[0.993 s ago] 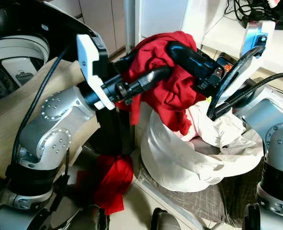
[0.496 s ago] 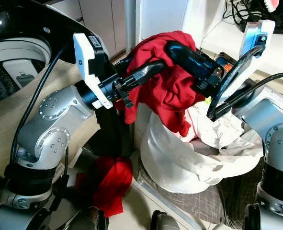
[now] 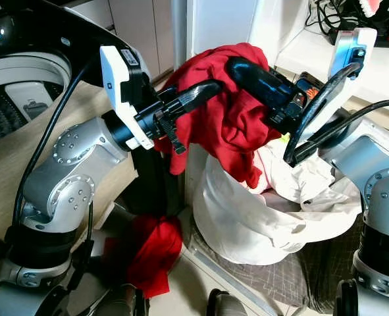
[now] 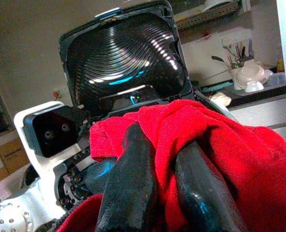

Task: Clothes washing

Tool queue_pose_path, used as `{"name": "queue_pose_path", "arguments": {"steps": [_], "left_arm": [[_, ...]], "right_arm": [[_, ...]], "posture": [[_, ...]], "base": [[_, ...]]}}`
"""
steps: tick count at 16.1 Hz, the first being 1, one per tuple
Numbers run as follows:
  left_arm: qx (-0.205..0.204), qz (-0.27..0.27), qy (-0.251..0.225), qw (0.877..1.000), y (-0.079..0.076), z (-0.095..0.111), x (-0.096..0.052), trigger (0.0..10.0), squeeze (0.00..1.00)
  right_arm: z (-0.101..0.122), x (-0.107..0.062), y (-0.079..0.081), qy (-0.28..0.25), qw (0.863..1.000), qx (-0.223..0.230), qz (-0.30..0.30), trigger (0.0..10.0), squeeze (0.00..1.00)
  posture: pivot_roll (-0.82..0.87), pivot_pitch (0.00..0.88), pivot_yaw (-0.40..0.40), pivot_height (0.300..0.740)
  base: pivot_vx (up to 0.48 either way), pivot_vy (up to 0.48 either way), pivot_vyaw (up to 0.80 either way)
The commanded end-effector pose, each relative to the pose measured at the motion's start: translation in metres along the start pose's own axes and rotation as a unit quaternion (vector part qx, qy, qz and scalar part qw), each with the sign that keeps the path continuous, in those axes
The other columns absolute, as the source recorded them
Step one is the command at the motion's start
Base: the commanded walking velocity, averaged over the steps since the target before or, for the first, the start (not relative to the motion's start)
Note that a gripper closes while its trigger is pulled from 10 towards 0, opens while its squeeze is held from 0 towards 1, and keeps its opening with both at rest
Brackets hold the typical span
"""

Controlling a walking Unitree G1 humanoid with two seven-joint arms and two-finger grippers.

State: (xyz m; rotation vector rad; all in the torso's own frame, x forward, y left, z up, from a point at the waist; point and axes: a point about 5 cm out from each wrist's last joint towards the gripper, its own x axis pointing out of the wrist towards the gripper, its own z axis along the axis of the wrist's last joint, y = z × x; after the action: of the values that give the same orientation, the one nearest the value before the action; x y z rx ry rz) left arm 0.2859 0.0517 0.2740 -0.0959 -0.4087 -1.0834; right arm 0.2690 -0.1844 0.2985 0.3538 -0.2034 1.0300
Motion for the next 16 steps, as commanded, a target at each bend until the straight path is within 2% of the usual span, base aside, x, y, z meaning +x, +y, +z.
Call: {"name": "queue_pose_path", "arguments": {"steps": [1,2,3,4,5,6,7,8,9,10,11,12,13,14,15,16], "left_arm": [[0.008,0.027,-0.005,1.000,0.009,0.002,-0.003,0.0,0.00],[0.013,0.035,-0.004,0.999,0.011,0.003,-0.003,0.0,0.00],[0.032,0.070,-0.005,0.997,0.024,0.006,-0.004,0.0,0.00],[0.041,0.094,-0.008,0.995,0.033,0.009,-0.004,0.0,0.00],[0.063,0.128,-0.010,0.990,0.049,0.015,-0.007,0.0,0.00],[0.090,0.168,-0.012,0.982,0.066,0.023,-0.010,0.0,0.00],[0.097,0.180,-0.013,0.979,0.070,0.026,-0.011,0.0,0.00],[0.144,0.241,-0.018,0.960,0.097,0.044,-0.019,0.0,0.00],[0.187,0.287,-0.022,0.939,0.118,0.062,-0.026,0.0,0.00],[0.248,0.333,-0.019,0.910,0.137,0.087,-0.036,0.0,0.00],[0.311,0.359,-0.005,0.880,0.147,0.105,-0.044,0.0,0.00],[0.372,0.394,0.005,0.840,0.158,0.127,-0.053,0.0,0.00],[0.489,0.441,0.038,0.751,0.170,0.163,-0.070,0.0,0.00],[0.540,0.465,0.045,0.700,0.174,0.182,-0.078,0.0,0.00],[0.568,0.479,0.051,0.668,0.178,0.191,-0.083,0.0,0.00],[0.577,0.482,0.055,0.657,0.180,0.192,-0.085,0.0,0.00]], "right_arm": [[0.006,-0.001,0.001,0.002,1.000,-0.017,-0.005,5.9,0.00],[0.005,-0.001,0.001,0.003,1.000,-0.019,-0.009,9.8,0.00],[0.005,-0.001,0.000,0.003,1.000,-0.019,-0.013,10.0,1.00],[0.006,-0.001,0.000,0.002,1.000,-0.017,-0.009,10.0,1.00],[0.006,-0.001,0.001,-0.001,1.000,-0.021,-0.008,10.0,1.00],[0.007,-0.001,-0.001,0.005,0.999,-0.031,-0.021,10.0,0.89],[0.007,-0.001,-0.002,0.007,0.999,-0.032,-0.026,10.0,0.89],[0.006,-0.002,-0.003,0.008,0.999,-0.035,-0.038,10.0,0.00],[0.006,-0.001,-0.004,0.008,0.998,-0.037,-0.041,10.0,0.00],[0.005,-0.001,-0.003,0.009,0.998,-0.038,-0.040,10.0,0.00],[0.004,-0.002,-0.001,0.012,0.998,-0.038,-0.038,10.0,0.00],[0.002,-0.002,0.000,0.019,0.998,-0.040,-0.036,10.0,0.00],[-0.004,0.000,0.003,0.039,0.998,-0.046,-0.032,10.0,0.00],[-0.010,0.003,0.007,0.054,0.997,-0.048,-0.026,10.0,0.00],[-0.018,0.007,0.010,0.071,0.996,-0.056,-0.022,10.0,0.00],[-0.022,0.009,0.011,0.079,0.995,-0.060,-0.021,10.0,0.00]], "posture": [[-0.08,0.090,0.003,0.740],[-0.08,0.091,0.003,0.740],[-0.08,0.090,0.003,0.740],[-0.08,0.090,0.004,0.740],[-0.08,0.091,0.003,0.740],[-0.08,0.092,0.004,0.740],[-0.08,0.092,0.004,0.740],[-0.08,0.091,0.004,0.740],[-0.08,0.090,0.006,0.740],[-0.08,0.090,0.006,0.740],[-0.08,0.090,0.009,0.740],[-0.09,0.090,0.009,0.740],[-0.08,0.088,0.009,0.740],[-0.08,0.089,0.006,0.740],[-0.08,0.088,0.003,0.740],[-0.08,0.090,0.003,0.740]], "base": [[0.000,0.000,0.00],[0.000,0.000,0.00],[0.000,0.000,0.00],[0.000,0.000,0.00],[0.000,0.000,0.00],[0.000,0.000,0.00],[0.000,0.000,0.00],[0.000,0.000,0.00],[0.000,0.000,0.00],[0.000,0.000,0.00],[0.000,0.000,0.00],[0.000,0.000,0.00],[0.000,0.000,0.00],[0.000,0.000,0.00],[0.000,0.000,0.00],[0.000,0.000,0.00]]}}
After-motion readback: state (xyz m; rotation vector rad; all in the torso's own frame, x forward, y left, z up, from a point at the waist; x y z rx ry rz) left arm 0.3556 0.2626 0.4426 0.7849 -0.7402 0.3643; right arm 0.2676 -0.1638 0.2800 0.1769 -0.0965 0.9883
